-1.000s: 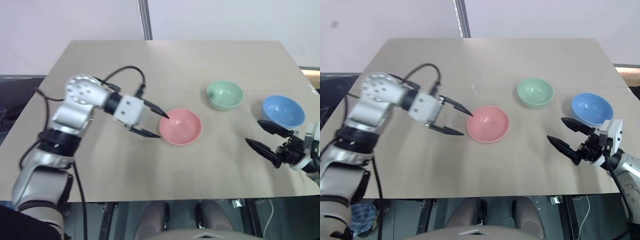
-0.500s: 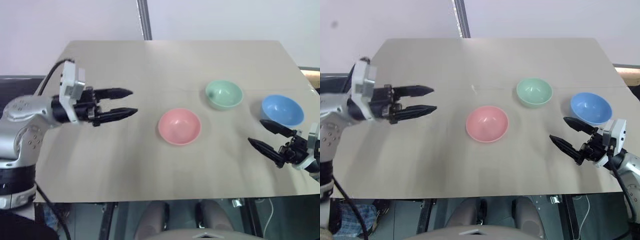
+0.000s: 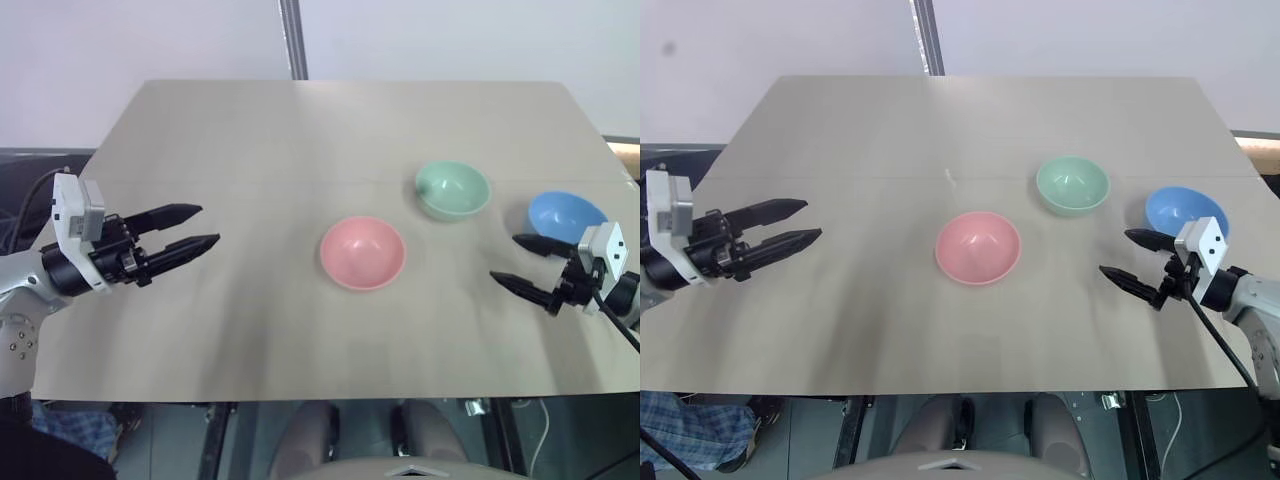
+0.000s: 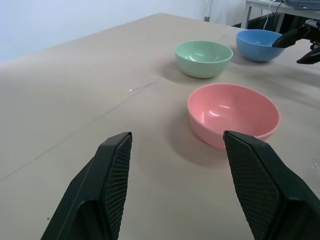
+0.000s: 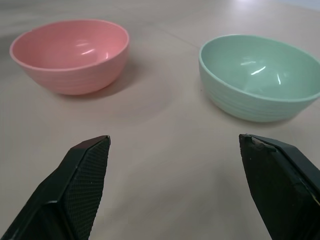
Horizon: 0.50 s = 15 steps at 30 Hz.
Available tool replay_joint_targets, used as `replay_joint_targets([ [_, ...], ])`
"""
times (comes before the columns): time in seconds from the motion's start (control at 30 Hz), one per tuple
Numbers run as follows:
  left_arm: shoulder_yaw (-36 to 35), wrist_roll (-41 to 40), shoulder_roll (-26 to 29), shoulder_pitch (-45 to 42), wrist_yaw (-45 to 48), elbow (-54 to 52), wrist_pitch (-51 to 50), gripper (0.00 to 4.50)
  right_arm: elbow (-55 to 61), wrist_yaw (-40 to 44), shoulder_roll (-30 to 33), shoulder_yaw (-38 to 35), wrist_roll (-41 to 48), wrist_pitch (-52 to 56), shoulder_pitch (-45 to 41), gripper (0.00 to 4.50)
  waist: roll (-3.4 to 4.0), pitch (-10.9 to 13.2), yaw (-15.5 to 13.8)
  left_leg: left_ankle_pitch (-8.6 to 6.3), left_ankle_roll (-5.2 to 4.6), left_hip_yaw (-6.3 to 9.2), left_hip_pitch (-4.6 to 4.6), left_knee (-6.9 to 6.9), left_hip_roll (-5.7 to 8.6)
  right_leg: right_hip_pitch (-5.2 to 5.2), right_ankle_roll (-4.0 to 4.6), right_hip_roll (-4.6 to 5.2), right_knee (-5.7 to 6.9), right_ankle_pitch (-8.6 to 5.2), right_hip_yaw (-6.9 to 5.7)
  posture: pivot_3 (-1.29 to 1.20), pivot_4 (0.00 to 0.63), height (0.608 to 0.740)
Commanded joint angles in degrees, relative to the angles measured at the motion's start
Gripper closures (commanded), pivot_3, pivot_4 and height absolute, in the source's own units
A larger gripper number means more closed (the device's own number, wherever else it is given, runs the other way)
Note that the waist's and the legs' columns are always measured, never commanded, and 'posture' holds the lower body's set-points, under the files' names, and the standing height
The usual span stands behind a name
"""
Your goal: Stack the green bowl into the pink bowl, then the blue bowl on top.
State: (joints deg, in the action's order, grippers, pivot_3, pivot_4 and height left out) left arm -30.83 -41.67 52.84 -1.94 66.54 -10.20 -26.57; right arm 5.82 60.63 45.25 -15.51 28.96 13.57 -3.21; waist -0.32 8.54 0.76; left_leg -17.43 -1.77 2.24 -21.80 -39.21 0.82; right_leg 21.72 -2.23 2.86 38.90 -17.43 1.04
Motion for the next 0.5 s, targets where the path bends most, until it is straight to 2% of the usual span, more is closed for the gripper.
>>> replay_joint_targets([
  [0.03,0.0,2.6,-0.2,2.8,0.6,-1.5,2.7,1.41,-0.3,0.7,1.1,0.0,-0.7,-0.9,-1.7,0.0,0.0,0.0,0.0,0.0,0.0,-0.03,0.0,0.02,0.0,0.0,0.0,0.01,-0.02,0.0,0.03,0.0,0.15,0.74],
  [0.23,3.3,9.4,1.4,6.0,2.4,0.7,7.8,1.41,0.2,1.2,2.3,0.4,-1.2,0.6,-4.0,0.0,0.03,0.0,-0.2,-0.02,-0.03,-0.02,-0.01,0.04,0.0,0.01,0.0,0.03,-0.03,0.0,0.01,0.0,0.15,0.74],
  [0.37,4.3,11.5,3.1,5.7,4.3,2.5,9.4,1.41,2.7,-0.6,5.3,1.6,-1.3,6.3,-9.8,0.0,0.11,0.1,0.1,-0.13,-0.22,-0.03,0.0,0.05,0.0,0.05,0.01,0.06,0.0,0.0,0.03,0.0,0.15,0.74],
  [0.5,5.2,12.5,3.7,3.4,5.4,4.8,11.2,1.41,3.6,-1.2,7.4,4.7,-4.2,7.3,-14.9,0.0,0.19,0.1,0.0,-0.13,-0.21,-0.02,-0.02,0.12,0.0,0.11,0.02,0.05,-0.01,0.0,0.01,0.0,0.15,0.74],
])
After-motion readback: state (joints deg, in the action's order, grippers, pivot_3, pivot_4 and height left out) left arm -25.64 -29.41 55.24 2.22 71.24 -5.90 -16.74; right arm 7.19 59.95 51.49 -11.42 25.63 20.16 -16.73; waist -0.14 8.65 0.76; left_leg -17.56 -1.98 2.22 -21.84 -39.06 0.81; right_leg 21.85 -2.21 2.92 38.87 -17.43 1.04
